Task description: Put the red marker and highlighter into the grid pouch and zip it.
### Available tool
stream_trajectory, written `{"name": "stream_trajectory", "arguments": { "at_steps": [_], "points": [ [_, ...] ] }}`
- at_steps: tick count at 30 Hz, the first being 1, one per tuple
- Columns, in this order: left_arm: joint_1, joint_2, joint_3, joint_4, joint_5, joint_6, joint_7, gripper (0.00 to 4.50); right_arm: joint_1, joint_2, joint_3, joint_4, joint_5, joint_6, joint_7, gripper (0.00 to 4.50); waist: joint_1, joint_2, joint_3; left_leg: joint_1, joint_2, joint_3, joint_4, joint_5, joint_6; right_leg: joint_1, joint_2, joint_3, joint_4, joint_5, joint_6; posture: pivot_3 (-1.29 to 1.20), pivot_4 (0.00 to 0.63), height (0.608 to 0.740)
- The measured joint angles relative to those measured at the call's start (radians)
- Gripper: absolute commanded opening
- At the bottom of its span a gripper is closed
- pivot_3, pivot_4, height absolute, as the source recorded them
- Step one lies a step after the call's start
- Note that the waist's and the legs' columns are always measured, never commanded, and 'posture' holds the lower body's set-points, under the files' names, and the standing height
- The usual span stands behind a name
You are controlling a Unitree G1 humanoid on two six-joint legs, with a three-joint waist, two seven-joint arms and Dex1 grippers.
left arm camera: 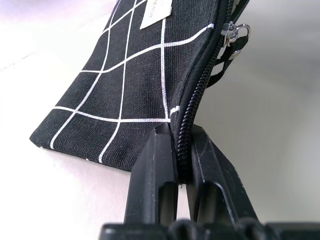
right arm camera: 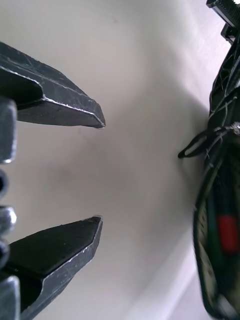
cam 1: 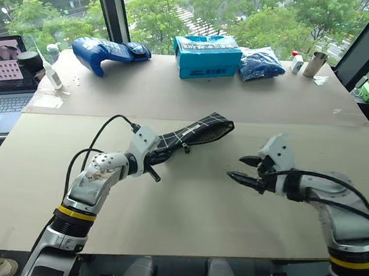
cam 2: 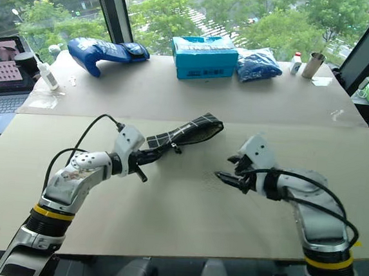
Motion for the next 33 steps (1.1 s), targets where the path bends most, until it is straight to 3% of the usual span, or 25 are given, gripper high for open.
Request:
{"name": "stream_trajectory", "arguments": {
  "at_steps": [5, 9, 24, 27, 33],
  "points": [
    [-0.038, -0.022, 0.009, 0.014, -0.023, 0.010, 0.001, 0.00, -0.099, 0.145, 0.217, 0.113, -0.094, -0.031, -0.158, 3.12, -0.001, 0.000, 0.000, -0.001, -0.001, 0.000, 0.001, 0.005, -0.008, -0.001, 0.000, 0.000, 0.000, 0.000, 0.000, 0.00, 0.150, 0.740],
    [-0.043, -0.020, 0.017, 0.015, -0.028, 0.017, 0.002, 0.00, -0.213, 0.192, 0.228, 0.231, -0.139, -0.093, -0.224, 3.12, 0.003, 0.000, 0.000, -0.001, 0.000, 0.000, 0.000, 0.005, -0.009, -0.001, 0.000, 0.000, 0.000, 0.000, 0.000, 0.00, 0.150, 0.740],
    [-0.019, -0.008, 0.011, 0.008, -0.026, 0.016, 0.007, 0.00, -0.387, 0.339, 0.252, 0.499, -0.158, -0.149, -0.283, 3.12, -0.021, 0.000, 0.000, -0.002, 0.000, -0.001, -0.002, 0.005, -0.009, -0.004, 0.000, 0.000, 0.001, 0.000, 0.000, 0.00, 0.150, 0.740],
    [-0.017, -0.008, 0.010, 0.004, -0.026, 0.016, 0.008, 0.00, -0.391, 0.347, 0.257, 0.508, -0.160, -0.158, -0.282, 2.42, -0.022, 0.000, 0.000, -0.002, 0.000, -0.001, -0.002, 0.005, -0.009, -0.004, 0.000, 0.000, 0.001, 0.000, 0.000, 0.00, 0.150, 0.740],
    [-0.008, -0.008, 0.009, -0.001, -0.026, 0.016, 0.009, 0.00, -0.390, 0.333, 0.271, 0.504, -0.159, -0.159, -0.269, 0.34, -0.022, 0.000, 0.000, -0.002, 0.000, -0.001, -0.002, 0.005, -0.009, -0.004, 0.000, 0.000, 0.001, 0.000, 0.000, 0.00, 0.150, 0.740]
  ]
}}
